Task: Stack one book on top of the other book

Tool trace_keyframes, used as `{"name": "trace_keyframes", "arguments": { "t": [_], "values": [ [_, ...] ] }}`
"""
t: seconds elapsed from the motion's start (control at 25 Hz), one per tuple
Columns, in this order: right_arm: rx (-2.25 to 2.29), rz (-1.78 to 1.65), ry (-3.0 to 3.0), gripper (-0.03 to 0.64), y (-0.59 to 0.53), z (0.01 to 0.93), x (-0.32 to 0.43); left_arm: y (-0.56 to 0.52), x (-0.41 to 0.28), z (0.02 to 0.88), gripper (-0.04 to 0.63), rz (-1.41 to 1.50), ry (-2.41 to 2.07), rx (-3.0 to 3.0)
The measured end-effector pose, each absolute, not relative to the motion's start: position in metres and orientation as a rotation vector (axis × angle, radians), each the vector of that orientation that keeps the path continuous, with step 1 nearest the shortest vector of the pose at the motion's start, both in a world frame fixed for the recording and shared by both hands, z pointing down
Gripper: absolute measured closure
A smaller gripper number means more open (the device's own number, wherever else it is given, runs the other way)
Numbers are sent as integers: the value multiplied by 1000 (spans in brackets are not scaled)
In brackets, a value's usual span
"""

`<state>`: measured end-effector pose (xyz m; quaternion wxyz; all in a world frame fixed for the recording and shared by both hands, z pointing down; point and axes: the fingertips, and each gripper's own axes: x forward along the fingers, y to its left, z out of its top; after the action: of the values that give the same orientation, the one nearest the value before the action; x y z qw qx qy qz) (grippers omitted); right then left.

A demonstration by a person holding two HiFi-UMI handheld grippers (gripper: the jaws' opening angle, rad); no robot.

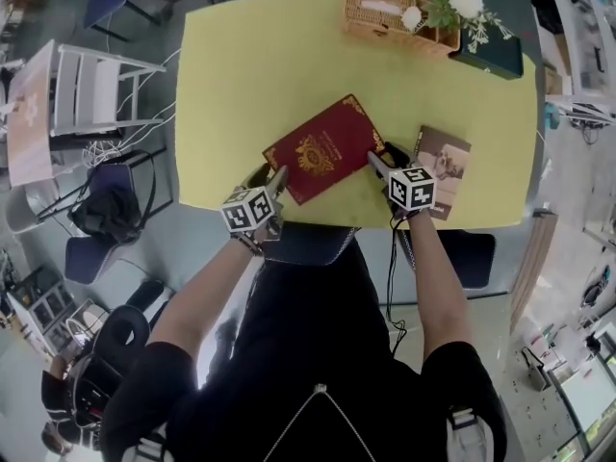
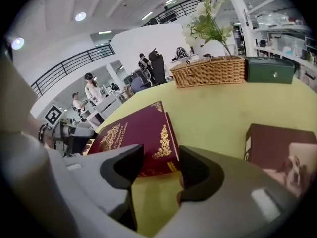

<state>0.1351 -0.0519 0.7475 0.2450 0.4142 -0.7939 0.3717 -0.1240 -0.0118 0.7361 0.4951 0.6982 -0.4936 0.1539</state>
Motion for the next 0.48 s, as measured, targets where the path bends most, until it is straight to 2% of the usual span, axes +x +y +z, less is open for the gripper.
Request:
{"name": "trace_keyframes", "arguments": {
  "t": [0.48],
  "values": [
    [1249,1173,-2078,423,7,748,126,-59,-127,740,364,409,-1236,1800]
  ]
}}
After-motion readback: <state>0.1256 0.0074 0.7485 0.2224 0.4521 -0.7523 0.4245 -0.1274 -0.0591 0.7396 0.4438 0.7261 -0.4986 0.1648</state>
